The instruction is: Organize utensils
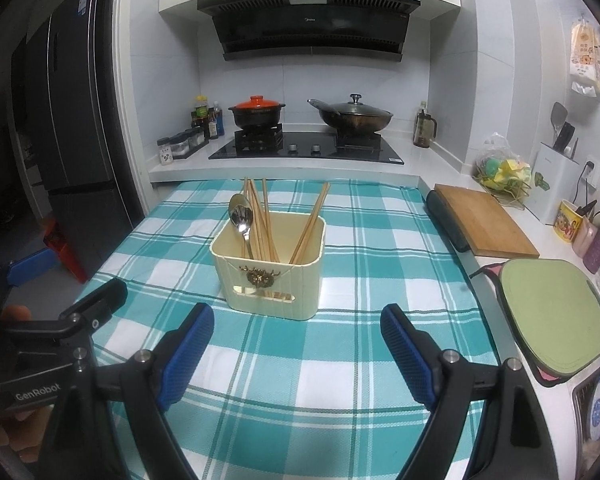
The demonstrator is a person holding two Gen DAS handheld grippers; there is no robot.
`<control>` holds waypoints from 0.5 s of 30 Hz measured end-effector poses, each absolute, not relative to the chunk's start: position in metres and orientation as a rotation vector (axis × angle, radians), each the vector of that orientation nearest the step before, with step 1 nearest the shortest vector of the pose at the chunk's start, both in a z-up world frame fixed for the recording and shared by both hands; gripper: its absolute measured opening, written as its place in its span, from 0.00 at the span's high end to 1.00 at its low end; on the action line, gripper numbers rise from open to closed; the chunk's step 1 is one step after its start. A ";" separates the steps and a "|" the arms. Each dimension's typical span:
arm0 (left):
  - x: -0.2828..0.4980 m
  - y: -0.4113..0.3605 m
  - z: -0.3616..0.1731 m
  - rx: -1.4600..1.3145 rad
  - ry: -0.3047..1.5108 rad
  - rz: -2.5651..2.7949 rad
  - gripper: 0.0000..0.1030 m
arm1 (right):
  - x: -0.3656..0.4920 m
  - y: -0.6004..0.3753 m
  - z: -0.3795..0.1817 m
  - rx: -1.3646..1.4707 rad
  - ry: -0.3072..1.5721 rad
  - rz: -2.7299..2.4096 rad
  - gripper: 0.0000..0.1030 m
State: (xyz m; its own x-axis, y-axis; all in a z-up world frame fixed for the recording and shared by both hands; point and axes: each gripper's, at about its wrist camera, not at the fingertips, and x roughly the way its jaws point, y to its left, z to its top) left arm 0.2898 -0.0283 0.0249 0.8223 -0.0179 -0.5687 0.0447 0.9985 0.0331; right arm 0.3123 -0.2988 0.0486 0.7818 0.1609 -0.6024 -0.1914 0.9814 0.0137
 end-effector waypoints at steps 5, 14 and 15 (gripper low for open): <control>0.291 -0.025 0.024 0.035 0.609 -0.017 0.00 | 0.308 -0.298 0.049 -0.041 0.646 0.190 0.16; 0.294 -0.023 0.021 0.023 0.623 -0.016 0.00 | 0.310 -0.296 0.050 -0.040 0.644 0.188 0.16; 0.295 -0.021 0.021 0.018 0.628 -0.013 0.00 | 0.310 -0.296 0.050 -0.042 0.644 0.187 0.16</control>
